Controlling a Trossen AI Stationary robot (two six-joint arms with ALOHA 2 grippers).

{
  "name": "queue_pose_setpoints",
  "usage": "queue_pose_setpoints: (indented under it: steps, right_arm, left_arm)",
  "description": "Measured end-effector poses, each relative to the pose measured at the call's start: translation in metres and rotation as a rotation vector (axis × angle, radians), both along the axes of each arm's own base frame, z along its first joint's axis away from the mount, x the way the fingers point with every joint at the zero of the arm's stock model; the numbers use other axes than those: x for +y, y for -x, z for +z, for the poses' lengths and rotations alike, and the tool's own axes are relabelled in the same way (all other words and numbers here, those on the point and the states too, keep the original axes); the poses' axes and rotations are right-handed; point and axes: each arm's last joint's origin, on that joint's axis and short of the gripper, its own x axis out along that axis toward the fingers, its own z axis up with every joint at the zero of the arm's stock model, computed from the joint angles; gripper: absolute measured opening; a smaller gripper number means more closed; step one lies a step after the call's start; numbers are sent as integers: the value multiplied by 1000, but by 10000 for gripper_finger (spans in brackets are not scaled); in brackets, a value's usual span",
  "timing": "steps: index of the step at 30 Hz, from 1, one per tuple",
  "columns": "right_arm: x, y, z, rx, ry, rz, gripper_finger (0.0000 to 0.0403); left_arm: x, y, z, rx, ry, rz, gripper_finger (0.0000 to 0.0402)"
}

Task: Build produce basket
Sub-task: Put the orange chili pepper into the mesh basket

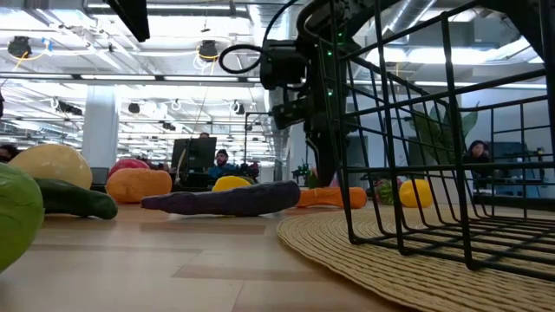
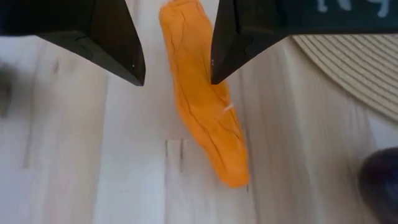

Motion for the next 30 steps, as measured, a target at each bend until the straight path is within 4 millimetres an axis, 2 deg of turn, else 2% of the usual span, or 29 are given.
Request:
queue_pose_setpoints:
  steps: [5,12,19,23,30]
  right_arm:
    - [-2,1,-1,-7,-87,-11,205]
    - [2,0,-1,-17,-105,7,205]
    - [1,2,-13,-38,-100,0,205]
    - [1,6,-26,-20,-114,-16,205]
    - [1,12,-36,-30,-114,-58,194]
  left_arm:
    - [0,0,0,-1,1,2,199]
    - [0,0,0,-5,3,9,199]
    - [0,0,0,-5,9,8,199]
    - [0,0,0,-5,9,9,199]
    - [0,0,0,-5,9,9,199]
